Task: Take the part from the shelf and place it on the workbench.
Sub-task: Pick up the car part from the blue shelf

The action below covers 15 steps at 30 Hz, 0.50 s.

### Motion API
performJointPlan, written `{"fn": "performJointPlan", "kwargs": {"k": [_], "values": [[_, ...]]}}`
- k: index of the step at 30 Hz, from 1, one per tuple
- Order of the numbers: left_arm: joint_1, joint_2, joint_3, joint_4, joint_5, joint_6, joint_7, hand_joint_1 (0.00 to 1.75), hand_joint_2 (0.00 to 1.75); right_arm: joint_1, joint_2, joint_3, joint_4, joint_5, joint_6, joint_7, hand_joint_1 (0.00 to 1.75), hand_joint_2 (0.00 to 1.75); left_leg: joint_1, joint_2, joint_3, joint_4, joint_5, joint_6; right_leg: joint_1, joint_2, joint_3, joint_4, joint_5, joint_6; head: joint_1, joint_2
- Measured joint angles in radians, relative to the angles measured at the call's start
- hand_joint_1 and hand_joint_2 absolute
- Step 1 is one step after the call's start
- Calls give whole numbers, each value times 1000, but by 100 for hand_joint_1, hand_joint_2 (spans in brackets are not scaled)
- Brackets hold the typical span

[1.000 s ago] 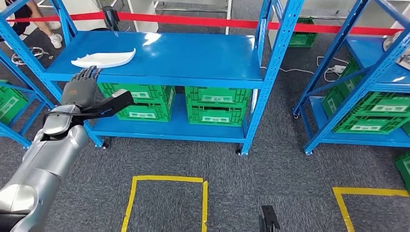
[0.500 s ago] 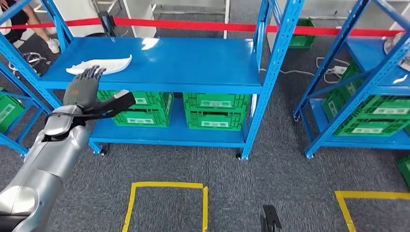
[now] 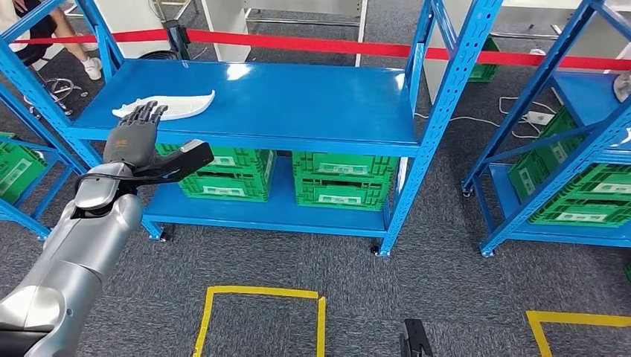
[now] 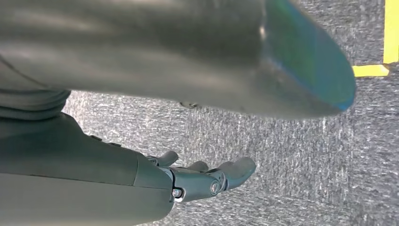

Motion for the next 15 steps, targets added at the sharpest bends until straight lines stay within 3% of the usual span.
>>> {"fn": "performJointPlan", "kwargs": {"k": [3,4,7,8,9,10,11,13,15], "values": [[-4,0,0,-3,0,0,0,0,0,0,0,-1,0,2,5,-2,0,0,2,2,1,6,-11,-17,-2,1,12,-9,-5,-19,0,0],[-8,1,0,-4,0,0,0,0,0,0,0,-2,0,3,5,-3,0,0,2,4,-13,37,-25,-22,-4,0,18,-12,-8,-27,-1,0],[-13,5,1,-5,0,-1,0,0,0,-1,0,-2,0,4,6,-2,0,0,4,9,-121,230,-92,-30,-4,-2,36,-14,-22,-41,-4,0],[-12,6,1,-4,1,-1,0,0,0,0,0,-2,0,4,7,-2,0,0,4,9,-157,279,-98,-31,-4,-1,42,-13,-27,-42,-4,0],[-12,7,1,-3,1,-2,0,0,0,0,0,-2,0,4,8,-2,0,0,4,9,-177,295,-85,-30,-3,0,49,-13,-33,-42,-4,0],[-12,8,1,-3,1,-2,0,0,0,0,1,-2,0,4,9,-2,0,0,3,10,-177,270,-51,-28,-3,1,58,-13,-40,-41,-4,0],[-13,9,1,-2,1,-2,-1,0,0,1,1,-2,0,4,10,-2,0,0,3,10,-159,211,-4,-23,-3,3,68,-13,-47,-40,-4,0],[-15,12,2,-2,1,-1,-2,0,0,0,1,-2,0,4,11,-2,0,0,-1,12,-103,70,71,-12,-1,5,85,-12,-62,-33,-5,0],[-16,13,2,-2,1,0,-4,0,0,-1,2,-2,0,4,11,-3,0,0,-6,13,-73,6,82,-3,1,5,91,-13,-72,-23,-4,0]]}}
